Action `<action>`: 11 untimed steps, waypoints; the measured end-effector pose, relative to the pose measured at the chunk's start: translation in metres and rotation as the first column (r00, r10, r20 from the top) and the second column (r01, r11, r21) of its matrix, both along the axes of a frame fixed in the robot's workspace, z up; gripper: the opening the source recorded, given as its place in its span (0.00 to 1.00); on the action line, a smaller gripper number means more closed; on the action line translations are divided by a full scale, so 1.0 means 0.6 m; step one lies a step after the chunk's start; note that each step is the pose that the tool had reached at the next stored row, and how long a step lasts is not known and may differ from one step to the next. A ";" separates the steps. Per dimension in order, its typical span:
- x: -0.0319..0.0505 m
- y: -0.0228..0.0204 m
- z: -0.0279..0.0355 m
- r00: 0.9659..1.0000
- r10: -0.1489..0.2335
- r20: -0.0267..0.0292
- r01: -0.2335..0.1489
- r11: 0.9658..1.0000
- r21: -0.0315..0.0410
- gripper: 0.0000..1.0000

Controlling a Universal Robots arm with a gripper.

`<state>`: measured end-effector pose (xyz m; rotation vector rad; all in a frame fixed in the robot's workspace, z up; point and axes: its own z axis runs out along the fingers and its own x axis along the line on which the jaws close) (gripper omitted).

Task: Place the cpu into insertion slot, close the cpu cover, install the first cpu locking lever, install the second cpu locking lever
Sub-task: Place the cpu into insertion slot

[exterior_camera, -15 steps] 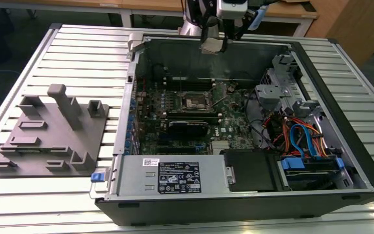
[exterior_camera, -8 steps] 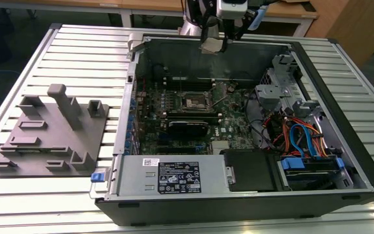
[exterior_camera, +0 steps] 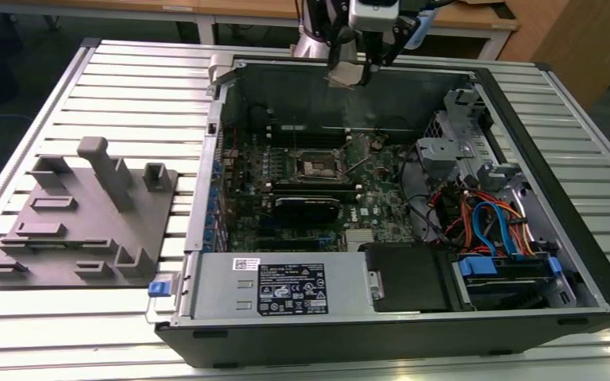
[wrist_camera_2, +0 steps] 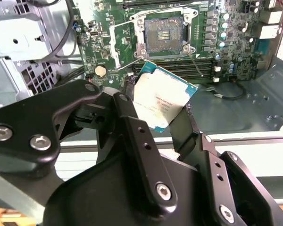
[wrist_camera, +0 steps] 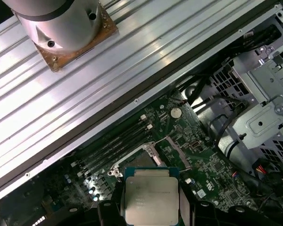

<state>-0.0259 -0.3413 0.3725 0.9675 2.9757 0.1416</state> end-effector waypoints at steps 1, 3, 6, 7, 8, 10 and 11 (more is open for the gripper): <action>0.000 -0.0001 0.000 1.000 -0.010 0.000 0.010 1.000 0.000 0.54; 0.000 -0.0001 0.000 1.000 -0.028 0.000 0.028 1.000 0.000 0.54; 0.000 -0.0002 -0.001 0.997 -0.072 0.000 0.072 0.997 0.000 0.54; 0.000 -0.0002 -0.001 0.996 -0.090 0.000 0.090 0.996 0.000 0.54; 0.000 -0.0002 -0.001 0.994 -0.108 0.000 0.108 0.994 0.000 0.54; 0.000 -0.0002 -0.002 0.990 -0.140 0.000 0.140 0.990 0.000 0.54; 0.000 -0.0001 -0.002 0.989 -0.151 0.000 0.151 0.989 0.000 0.54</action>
